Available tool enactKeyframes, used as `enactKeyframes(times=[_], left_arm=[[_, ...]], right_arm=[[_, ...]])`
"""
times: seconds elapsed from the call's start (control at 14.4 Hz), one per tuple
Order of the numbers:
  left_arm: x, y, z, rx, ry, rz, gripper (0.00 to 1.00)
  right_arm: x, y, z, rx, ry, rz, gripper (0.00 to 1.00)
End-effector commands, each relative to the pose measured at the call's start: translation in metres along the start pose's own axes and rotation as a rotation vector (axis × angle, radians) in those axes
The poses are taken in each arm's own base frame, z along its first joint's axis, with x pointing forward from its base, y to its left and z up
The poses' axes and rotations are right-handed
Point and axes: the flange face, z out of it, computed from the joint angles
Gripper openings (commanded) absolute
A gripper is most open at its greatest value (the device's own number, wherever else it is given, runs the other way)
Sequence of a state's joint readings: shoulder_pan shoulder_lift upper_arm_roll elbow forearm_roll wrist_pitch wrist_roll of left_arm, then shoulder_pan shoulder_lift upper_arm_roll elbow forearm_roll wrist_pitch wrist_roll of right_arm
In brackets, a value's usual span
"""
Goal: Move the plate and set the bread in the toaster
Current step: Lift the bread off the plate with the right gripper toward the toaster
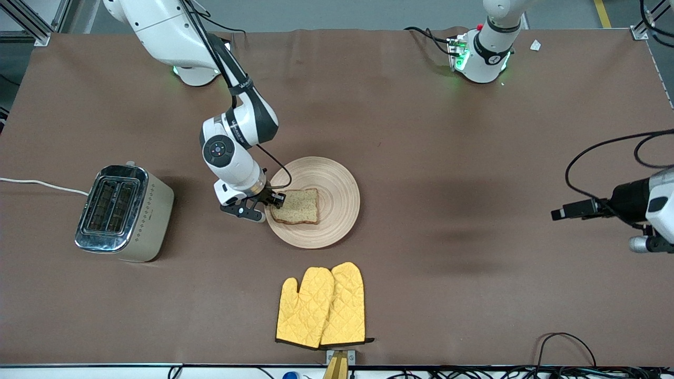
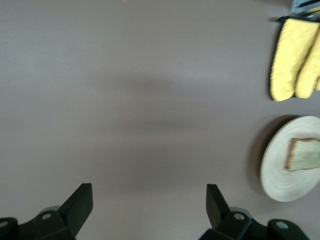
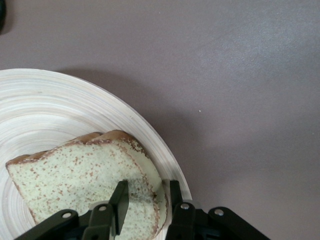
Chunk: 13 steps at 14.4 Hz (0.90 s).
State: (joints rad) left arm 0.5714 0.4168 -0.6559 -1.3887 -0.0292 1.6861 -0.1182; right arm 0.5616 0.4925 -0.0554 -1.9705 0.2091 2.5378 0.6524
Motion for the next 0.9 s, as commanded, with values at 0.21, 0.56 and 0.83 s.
enactKeyframes(times=[0.21,0.56,0.83], left_arm=[[-0.056,0.064,-0.053,0.207,0.025,-0.077,1.0],[-0.075,0.067,-0.079,0.25,0.037,-0.087,1.0],[-0.084,0.075,-0.113,0.31,0.108,-0.005,1.0]], right_arm=[[0.0,-0.003,0.003,-0.016,0.014,0.006,0.27],[0.001,-0.004,0.002,-0.018,0.019,0.0,0.05],[0.002,-0.005,0.0,-0.019,0.022,-0.006,0.03]])
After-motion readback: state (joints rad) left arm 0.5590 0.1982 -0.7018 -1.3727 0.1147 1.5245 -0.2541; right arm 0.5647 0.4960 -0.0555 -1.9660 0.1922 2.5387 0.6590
